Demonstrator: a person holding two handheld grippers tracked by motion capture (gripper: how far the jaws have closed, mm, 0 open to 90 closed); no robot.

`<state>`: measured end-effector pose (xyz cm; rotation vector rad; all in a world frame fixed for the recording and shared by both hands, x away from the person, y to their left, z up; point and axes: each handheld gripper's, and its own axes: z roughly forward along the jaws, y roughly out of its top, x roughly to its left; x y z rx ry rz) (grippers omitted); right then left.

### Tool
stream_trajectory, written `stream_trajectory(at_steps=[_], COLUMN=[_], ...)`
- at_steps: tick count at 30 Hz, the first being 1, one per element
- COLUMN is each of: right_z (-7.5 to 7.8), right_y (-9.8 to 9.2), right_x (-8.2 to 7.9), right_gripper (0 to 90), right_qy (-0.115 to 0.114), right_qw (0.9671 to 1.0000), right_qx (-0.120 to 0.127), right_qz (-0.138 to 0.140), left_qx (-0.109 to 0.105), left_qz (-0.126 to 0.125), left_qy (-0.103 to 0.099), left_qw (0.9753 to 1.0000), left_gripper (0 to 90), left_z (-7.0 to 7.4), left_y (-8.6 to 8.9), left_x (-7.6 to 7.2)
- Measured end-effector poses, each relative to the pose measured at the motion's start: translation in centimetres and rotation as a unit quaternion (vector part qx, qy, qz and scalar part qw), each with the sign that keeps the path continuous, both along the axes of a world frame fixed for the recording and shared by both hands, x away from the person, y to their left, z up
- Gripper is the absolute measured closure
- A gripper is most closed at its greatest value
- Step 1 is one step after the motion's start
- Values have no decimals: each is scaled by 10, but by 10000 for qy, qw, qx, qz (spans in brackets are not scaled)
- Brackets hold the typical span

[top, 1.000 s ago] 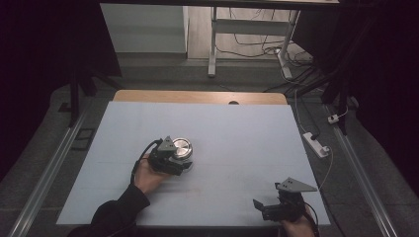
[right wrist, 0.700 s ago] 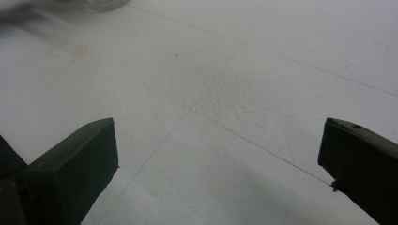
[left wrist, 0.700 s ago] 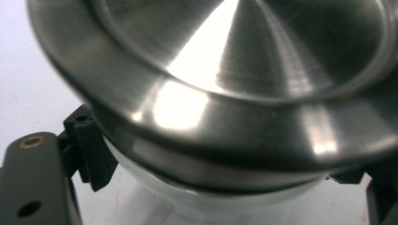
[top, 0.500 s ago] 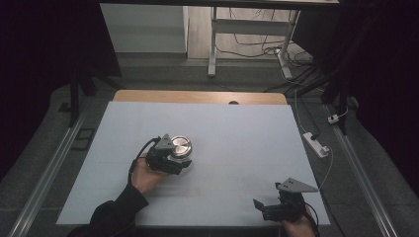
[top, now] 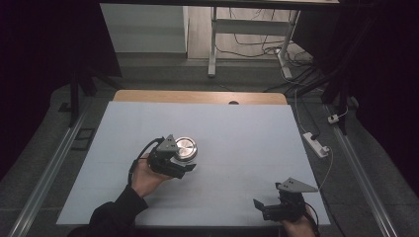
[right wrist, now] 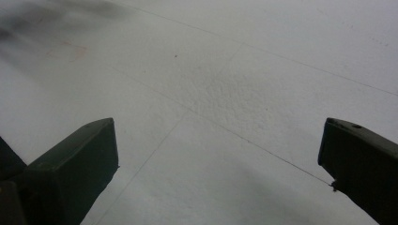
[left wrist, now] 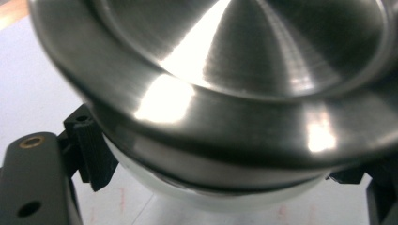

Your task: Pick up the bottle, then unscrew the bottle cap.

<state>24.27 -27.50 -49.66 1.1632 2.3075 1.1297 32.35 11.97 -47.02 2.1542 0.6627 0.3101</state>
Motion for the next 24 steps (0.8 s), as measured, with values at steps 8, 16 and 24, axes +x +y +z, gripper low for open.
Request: stream_trajectory(at_steps=[8,16,24], right_z=[0,0,1], right_y=[0,1,1], right_x=[0,0,-1], right_gripper=[0,0,0], right_qy=[1,4,-48], right_qw=[10000,10000,10000], right_qx=[-10,-23,-3], right_qz=[1,6,12], left_qx=[66,49,2], left_qz=[-300,-479,-494], left_qy=[-65,-46,-6], left_qw=[9995,9988,9988], left_gripper=[155,155,155], left_z=[11,13,12], left_y=[-13,-21,-18], left_x=[-14,-21,-21])
